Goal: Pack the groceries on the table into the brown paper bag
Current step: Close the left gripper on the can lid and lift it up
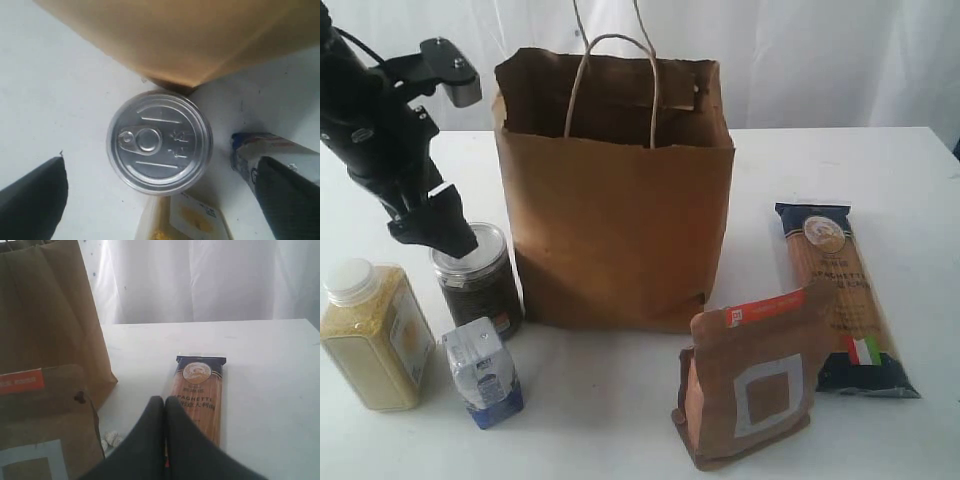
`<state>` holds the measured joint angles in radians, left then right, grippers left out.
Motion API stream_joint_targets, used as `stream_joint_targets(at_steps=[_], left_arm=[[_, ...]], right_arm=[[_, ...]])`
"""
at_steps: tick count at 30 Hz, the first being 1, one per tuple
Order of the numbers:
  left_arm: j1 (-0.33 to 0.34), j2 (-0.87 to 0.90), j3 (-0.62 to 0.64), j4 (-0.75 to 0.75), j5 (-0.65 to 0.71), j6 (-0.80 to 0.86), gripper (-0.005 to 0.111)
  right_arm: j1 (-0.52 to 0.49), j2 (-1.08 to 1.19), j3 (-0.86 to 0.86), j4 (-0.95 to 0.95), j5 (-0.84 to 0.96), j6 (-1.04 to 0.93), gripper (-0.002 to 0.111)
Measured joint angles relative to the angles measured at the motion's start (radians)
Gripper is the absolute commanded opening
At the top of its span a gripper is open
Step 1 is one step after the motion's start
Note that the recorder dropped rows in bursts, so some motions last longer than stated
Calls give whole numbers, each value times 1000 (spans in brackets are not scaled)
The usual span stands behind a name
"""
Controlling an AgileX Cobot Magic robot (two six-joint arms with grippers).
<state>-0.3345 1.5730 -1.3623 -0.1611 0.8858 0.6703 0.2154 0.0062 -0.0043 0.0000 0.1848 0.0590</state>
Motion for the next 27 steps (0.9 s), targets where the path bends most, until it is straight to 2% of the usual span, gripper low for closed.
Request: stream_joint_targets(at_steps=[10,18,27], left_arm=[[0,0,132,0,-128,6,105],[0,0,139,-7,-205,8,105],[0,53,139,-29,-216,20,105]], right_arm=[[0,0,0,0,0,0,0],[0,0,0,0,0,2,0],[0,0,0,0,0,2,0]])
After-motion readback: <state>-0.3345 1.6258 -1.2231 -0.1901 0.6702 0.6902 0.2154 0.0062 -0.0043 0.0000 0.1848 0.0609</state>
